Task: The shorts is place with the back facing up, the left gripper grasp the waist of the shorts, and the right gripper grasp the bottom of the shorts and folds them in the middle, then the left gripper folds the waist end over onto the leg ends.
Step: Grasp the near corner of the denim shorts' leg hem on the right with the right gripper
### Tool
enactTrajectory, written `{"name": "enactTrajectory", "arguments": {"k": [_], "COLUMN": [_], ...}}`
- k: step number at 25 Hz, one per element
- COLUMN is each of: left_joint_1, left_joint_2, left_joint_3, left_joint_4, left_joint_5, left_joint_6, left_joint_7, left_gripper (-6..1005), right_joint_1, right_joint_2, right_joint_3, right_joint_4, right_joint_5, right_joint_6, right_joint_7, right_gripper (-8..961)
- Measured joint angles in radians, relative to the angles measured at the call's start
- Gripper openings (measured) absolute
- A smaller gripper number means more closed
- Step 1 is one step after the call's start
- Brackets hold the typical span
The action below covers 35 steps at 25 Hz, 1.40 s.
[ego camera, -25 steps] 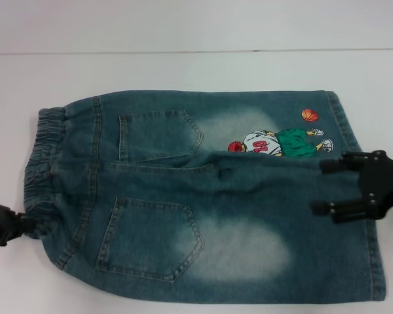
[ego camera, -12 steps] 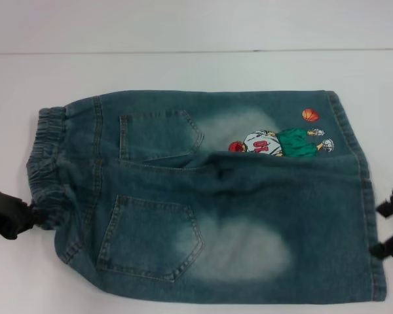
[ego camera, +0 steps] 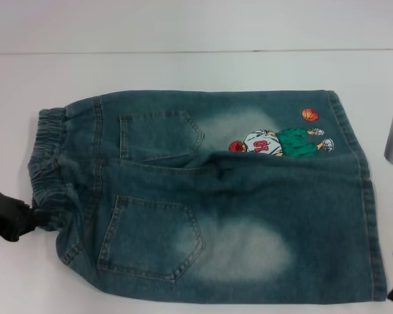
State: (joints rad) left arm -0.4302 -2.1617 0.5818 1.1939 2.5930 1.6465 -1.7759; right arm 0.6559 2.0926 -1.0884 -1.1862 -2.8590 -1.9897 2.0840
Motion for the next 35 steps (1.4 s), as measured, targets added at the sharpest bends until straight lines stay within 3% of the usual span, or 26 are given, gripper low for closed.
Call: {"name": "enactTrajectory", "arguments": {"k": [15,35], "left_joint_1": [0.008,0.009], "left_joint_2": [0.000,-0.001], "left_joint_3": [0.000,0.003], "left_joint_4": [-0.001,0.004], "left_joint_5": [-0.034,-0.036], "left_joint_6": [-0.005,0.000], "left_joint_7": [0.004,0.006], "left_gripper": [58,59], "right_joint_1": [-0.073,-0.083], "right_joint_2": [0.000,-0.006], "right_joint_3": [0.008,0.047], "right_joint_4": [0.065,0.058], "right_joint_5": [0.038,0.123], "right_joint_6": [0.027,0.067], "right_joint_7": [0.011,-0.037], "right_gripper": [919,878]}}
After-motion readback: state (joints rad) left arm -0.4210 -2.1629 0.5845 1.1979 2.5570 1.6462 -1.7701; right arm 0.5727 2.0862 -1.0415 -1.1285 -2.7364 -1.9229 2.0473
